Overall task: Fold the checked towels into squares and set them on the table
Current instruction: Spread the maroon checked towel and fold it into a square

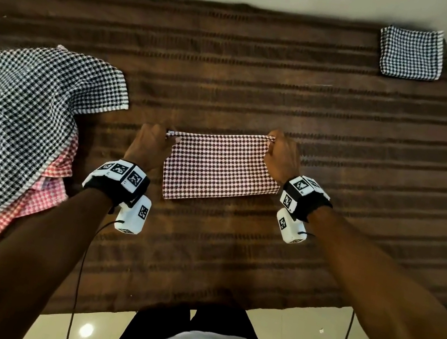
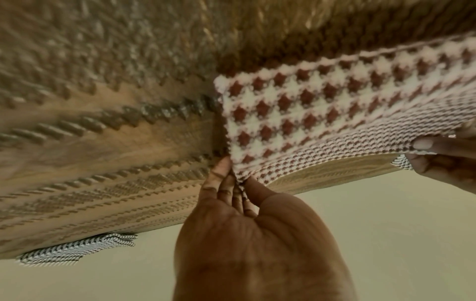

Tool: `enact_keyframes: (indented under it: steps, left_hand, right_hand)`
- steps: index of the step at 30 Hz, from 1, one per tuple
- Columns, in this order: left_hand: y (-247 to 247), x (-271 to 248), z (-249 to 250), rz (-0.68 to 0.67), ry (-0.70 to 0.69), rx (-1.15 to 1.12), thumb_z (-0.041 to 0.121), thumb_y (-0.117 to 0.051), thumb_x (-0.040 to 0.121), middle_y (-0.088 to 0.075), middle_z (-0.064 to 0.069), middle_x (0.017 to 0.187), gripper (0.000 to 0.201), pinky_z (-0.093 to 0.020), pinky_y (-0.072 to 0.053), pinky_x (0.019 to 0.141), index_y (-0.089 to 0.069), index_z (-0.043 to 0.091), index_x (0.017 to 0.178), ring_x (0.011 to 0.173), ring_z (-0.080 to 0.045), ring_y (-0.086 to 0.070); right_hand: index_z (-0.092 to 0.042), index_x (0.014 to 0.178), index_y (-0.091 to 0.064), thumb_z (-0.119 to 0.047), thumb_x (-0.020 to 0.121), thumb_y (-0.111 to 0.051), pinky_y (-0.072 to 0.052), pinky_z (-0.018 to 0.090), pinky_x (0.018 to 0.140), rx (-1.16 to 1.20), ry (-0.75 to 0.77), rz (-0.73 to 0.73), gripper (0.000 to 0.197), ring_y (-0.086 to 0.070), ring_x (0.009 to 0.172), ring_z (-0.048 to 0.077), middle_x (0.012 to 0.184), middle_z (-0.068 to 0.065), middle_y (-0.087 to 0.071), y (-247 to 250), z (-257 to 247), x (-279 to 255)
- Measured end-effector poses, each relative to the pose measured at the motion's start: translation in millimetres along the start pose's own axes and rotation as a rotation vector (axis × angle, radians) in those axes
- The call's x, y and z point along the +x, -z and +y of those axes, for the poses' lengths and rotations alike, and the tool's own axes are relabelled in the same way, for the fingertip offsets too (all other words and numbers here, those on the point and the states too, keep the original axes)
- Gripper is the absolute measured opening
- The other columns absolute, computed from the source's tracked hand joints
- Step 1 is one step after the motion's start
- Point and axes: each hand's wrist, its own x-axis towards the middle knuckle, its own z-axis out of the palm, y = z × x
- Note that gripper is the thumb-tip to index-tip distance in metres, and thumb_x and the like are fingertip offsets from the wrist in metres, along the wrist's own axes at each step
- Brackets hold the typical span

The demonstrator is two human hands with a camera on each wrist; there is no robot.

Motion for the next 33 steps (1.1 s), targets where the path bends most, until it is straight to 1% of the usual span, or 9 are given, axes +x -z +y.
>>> enact_keyframes:
  steps: [4, 8, 12, 14, 17, 23, 28, 30, 33]
  left_hand:
    - [5, -8, 14, 0.012, 0.071, 0.009, 0.030, -0.059, 0.092, -0.066, -0.019, 0.108, 0.031, -0.047, -0.049, 0.086, -0.056, 0.006, 0.113, 0.102, -0.041, -0.059]
    - [2, -33, 39, 0.306, 0.090, 0.230, 0.031, -0.053, 0.093, -0.060, -0.021, 0.105, 0.031, -0.049, -0.044, 0.080, -0.053, 0.002, 0.104, 0.097, -0.039, -0.054]
    - [-43, -49, 60, 0.235, -0.185, 0.192, 0.019, -0.049, 0.093, -0.052, -0.013, 0.138, 0.034, -0.046, -0.036, 0.102, -0.054, 0.008, 0.125, 0.124, -0.031, -0.048]
    - [-62, -53, 53, 0.137, -0.187, 0.183, 0.020, -0.040, 0.096, -0.032, -0.011, 0.155, 0.046, -0.042, -0.021, 0.117, -0.042, 0.010, 0.142, 0.142, -0.025, -0.030]
    - [-71, -61, 35, 0.131, -0.100, 0.262, 0.031, -0.031, 0.103, -0.011, -0.007, 0.161, 0.052, -0.046, -0.008, 0.121, -0.022, 0.017, 0.152, 0.149, -0.020, -0.009]
    - [-70, -65, 35, 0.087, -0.029, 0.304, 0.042, -0.028, 0.102, -0.001, -0.003, 0.163, 0.061, -0.053, -0.007, 0.119, -0.011, 0.017, 0.154, 0.150, -0.017, -0.001]
    - [-65, -66, 44, 0.077, -0.040, 0.348, 0.045, -0.024, 0.102, -0.007, -0.009, 0.162, 0.062, -0.053, -0.004, 0.119, -0.017, 0.010, 0.153, 0.150, -0.022, -0.004]
    - [-64, -69, 53, 0.091, -0.101, 0.317, 0.043, -0.029, 0.102, -0.011, -0.008, 0.161, 0.061, -0.052, -0.002, 0.120, -0.020, 0.010, 0.152, 0.150, -0.021, -0.005]
    - [-70, -73, 63, 0.035, -0.234, 0.338, 0.044, -0.029, 0.102, -0.014, -0.006, 0.161, 0.060, -0.051, -0.002, 0.120, -0.020, 0.013, 0.153, 0.150, -0.019, -0.005]
  right_hand:
    - [-0.003, 0.125, -0.047, -0.007, 0.089, -0.050, -0.043, 0.045, 0.092, -0.033, -0.048, 0.118, 0.036, -0.055, 0.109, 0.037, 0.122, 0.021, -0.055, -6, -2, -1]
    - [-0.004, 0.120, -0.053, -0.015, 0.090, -0.055, -0.044, 0.044, 0.091, -0.144, 0.137, 0.384, 0.032, -0.055, 0.106, 0.031, 0.120, 0.017, -0.056, -27, -27, -26]
    - [0.004, 0.131, -0.048, -0.011, 0.085, -0.049, -0.034, 0.047, 0.111, -0.115, 0.449, 0.128, 0.049, -0.045, 0.129, 0.035, 0.136, 0.022, -0.049, -79, -69, -61]
    - [0.000, 0.147, -0.024, -0.025, 0.090, -0.046, -0.016, 0.049, 0.118, -0.190, 0.409, -0.050, 0.066, -0.018, 0.145, 0.031, 0.155, 0.018, -0.024, -97, -77, -70]
    - [-0.010, 0.152, -0.006, -0.032, 0.100, -0.027, -0.002, 0.046, 0.121, -0.237, 0.335, -0.027, 0.060, 0.003, 0.148, 0.024, 0.161, 0.008, -0.003, -97, -54, -67]
    - [-0.009, 0.152, -0.005, -0.036, 0.101, -0.023, -0.007, 0.046, 0.120, -0.250, 0.121, 0.057, 0.060, 0.003, 0.148, 0.022, 0.161, 0.009, -0.001, -51, 40, -54]
    - [-0.004, 0.151, -0.006, -0.036, 0.102, -0.023, -0.007, 0.051, 0.120, -0.317, 0.003, 0.131, 0.061, 0.002, 0.148, 0.027, 0.160, 0.014, -0.001, -36, 51, -66]
    - [-0.004, 0.149, -0.017, -0.035, 0.101, -0.029, -0.009, 0.050, 0.119, -0.279, -0.046, 0.192, 0.059, -0.008, 0.147, 0.029, 0.159, 0.015, -0.011, -36, 36, -72]
    - [-0.006, 0.139, -0.038, -0.037, 0.097, -0.042, -0.031, 0.047, 0.105, -0.176, -0.102, 0.230, 0.053, -0.042, 0.129, 0.030, 0.144, 0.015, -0.042, -42, 13, -82]
